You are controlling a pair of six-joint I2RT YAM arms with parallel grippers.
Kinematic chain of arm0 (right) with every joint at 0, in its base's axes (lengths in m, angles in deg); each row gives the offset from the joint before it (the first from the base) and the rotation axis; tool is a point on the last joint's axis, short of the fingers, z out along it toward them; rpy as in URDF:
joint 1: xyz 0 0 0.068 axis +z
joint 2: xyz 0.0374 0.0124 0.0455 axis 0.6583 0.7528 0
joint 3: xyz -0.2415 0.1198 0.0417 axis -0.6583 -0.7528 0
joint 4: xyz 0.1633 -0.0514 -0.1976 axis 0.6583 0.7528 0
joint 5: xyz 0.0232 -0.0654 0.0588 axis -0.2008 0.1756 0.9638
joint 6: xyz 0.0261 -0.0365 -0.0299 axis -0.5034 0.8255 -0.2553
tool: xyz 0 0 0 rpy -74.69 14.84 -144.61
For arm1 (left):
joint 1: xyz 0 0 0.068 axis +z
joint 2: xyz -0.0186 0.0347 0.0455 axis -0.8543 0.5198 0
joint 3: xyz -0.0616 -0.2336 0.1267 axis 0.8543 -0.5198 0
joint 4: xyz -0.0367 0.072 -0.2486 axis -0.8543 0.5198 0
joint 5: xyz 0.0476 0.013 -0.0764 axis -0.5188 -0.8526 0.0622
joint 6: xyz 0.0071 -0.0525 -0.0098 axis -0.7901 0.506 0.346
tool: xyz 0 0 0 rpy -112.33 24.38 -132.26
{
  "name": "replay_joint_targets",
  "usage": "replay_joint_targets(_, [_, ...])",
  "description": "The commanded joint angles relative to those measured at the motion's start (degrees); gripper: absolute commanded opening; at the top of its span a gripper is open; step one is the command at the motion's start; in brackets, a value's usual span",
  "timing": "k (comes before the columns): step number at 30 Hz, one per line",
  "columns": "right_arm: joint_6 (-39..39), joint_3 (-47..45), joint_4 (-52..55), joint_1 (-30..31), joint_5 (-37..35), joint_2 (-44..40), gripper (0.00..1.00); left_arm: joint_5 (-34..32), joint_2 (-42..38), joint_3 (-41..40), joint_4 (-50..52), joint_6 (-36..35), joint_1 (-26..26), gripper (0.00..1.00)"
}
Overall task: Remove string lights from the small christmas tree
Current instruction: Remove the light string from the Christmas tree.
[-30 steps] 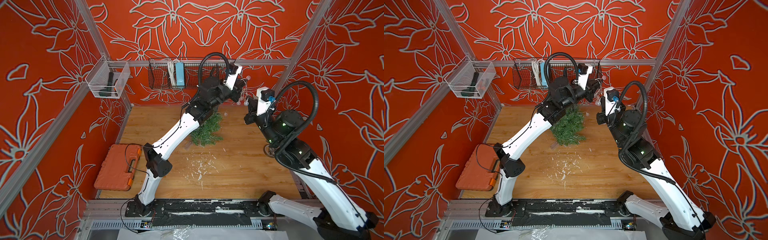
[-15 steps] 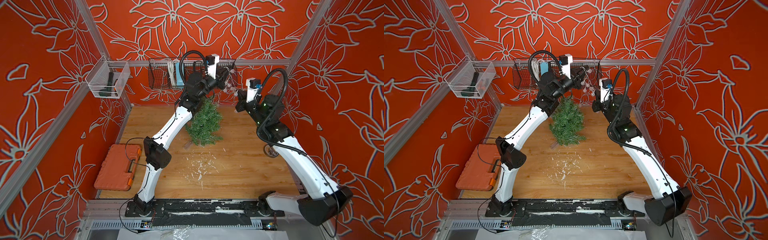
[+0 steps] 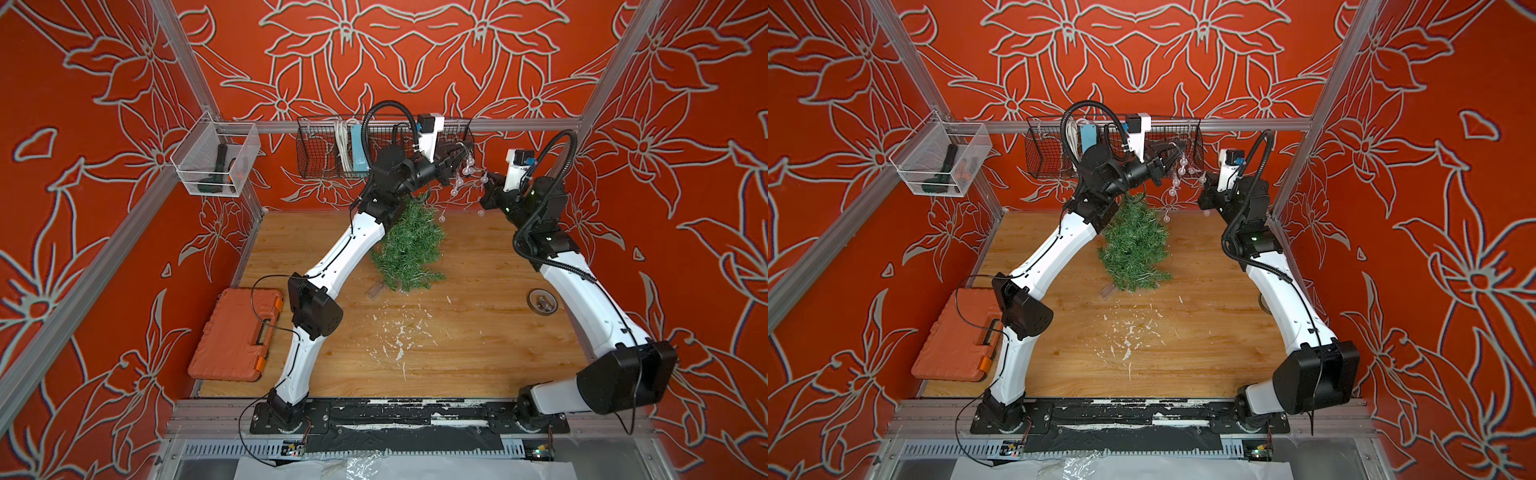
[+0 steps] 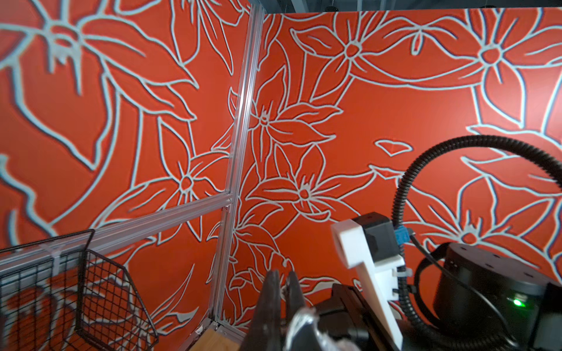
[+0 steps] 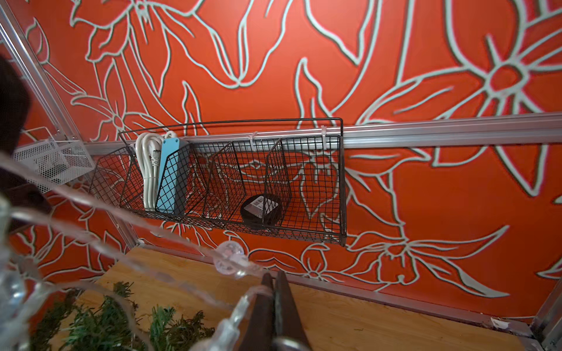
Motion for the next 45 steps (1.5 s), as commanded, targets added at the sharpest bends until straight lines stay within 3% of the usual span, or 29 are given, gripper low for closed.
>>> replay_joint_targets(1, [-4.54,-3.72,-1.97,-1.71,2.2,-0.83,0.13,2.4,-0.05,1.21,-0.28,-0.4,-0.23,0.0])
replay_joint_targets(11, [-10.72,-12.98,-7.59,-4.18,8.68,-4.45,0.49,1.86,-0.76,1.21,4.67,-3.29,-2.07,0.0])
replay_joint_targets(15, [-11.7,-18.53,-12.68,-4.36,9.07,-7.63,0.58,1.49,-1.19,1.22,5.21,-3.51,-2.07,0.0])
replay_joint_targets(23, [-11.18,-23.58,-11.17,-4.96,6.83,-11.29,0.61,0.7,-1.37,1.21,6.09,-3.9,-2.07,0.0])
replay_joint_targets(28, [-13.09,-28.6,-22.56,-5.58,15.36,-12.96,0.67,1.47,-1.02,1.22,5.56,-3.18,-2.08,0.0])
replay_joint_targets(31, [-13.84,-26.17,-26.02,-5.53,24.06,-10.78,0.68,2.14,-0.9,1.21,5.43,-2.93,-2.07,0.0])
replay_joint_targets(37, [-15.03,-18.9,-27.99,-4.55,32.64,-5.1,0.7,3.42,-0.66,1.25,5.44,-2.1,-2.16,0.0])
replay_joint_targets(45, [-10.33,-13.22,-22.66,-0.71,29.3,-1.13,0.73,5.52,-0.42,1.21,3.93,0.13,-2.34,0.0])
